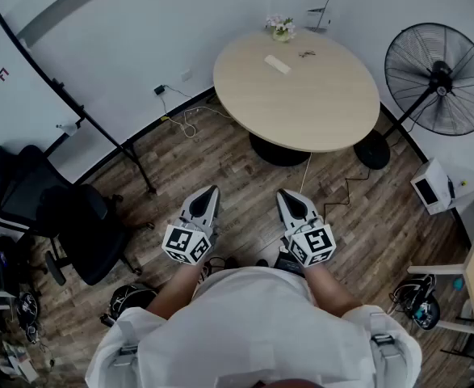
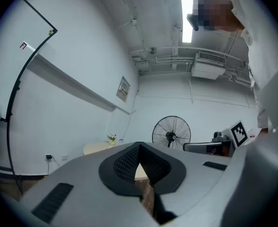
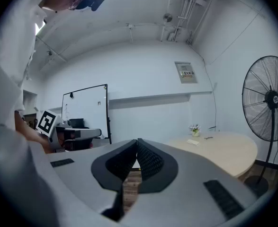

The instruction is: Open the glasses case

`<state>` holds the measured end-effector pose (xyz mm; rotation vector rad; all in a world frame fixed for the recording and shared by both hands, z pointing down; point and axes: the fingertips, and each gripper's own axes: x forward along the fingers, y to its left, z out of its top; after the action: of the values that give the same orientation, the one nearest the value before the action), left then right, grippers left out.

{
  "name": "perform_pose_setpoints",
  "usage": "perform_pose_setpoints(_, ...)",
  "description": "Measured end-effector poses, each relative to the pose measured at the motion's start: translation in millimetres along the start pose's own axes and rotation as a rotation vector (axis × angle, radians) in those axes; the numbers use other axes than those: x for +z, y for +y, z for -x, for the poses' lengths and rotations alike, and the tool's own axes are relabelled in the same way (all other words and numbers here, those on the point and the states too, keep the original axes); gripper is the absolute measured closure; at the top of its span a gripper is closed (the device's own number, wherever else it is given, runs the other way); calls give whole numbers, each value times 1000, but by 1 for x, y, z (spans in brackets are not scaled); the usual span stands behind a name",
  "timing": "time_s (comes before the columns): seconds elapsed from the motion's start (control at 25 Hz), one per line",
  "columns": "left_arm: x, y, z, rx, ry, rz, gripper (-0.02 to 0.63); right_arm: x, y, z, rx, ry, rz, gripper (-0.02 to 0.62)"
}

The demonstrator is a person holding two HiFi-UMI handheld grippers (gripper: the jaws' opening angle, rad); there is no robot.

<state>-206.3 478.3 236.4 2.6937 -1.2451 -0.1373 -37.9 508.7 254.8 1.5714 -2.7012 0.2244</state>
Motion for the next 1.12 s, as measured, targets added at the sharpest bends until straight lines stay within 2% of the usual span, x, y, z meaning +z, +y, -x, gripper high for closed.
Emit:
perform_pose_setpoints(0.36, -10, 1, 8, 50, 26, 50, 597, -3, 1, 15, 22, -13, -23, 572)
perform_pose_setpoints(0.56, -13, -21, -3, 0, 19, 63, 595, 2, -6, 23, 70, -58, -33, 569)
perform_pose_setpoints(0.92, -31, -39, -14, -13, 76, 46, 595, -27, -31, 18, 112, 4, -58, 569)
perform_pose_setpoints(1.12, -49, -26, -23, 11, 118, 68, 595, -41, -41, 5, 121, 33, -91, 569)
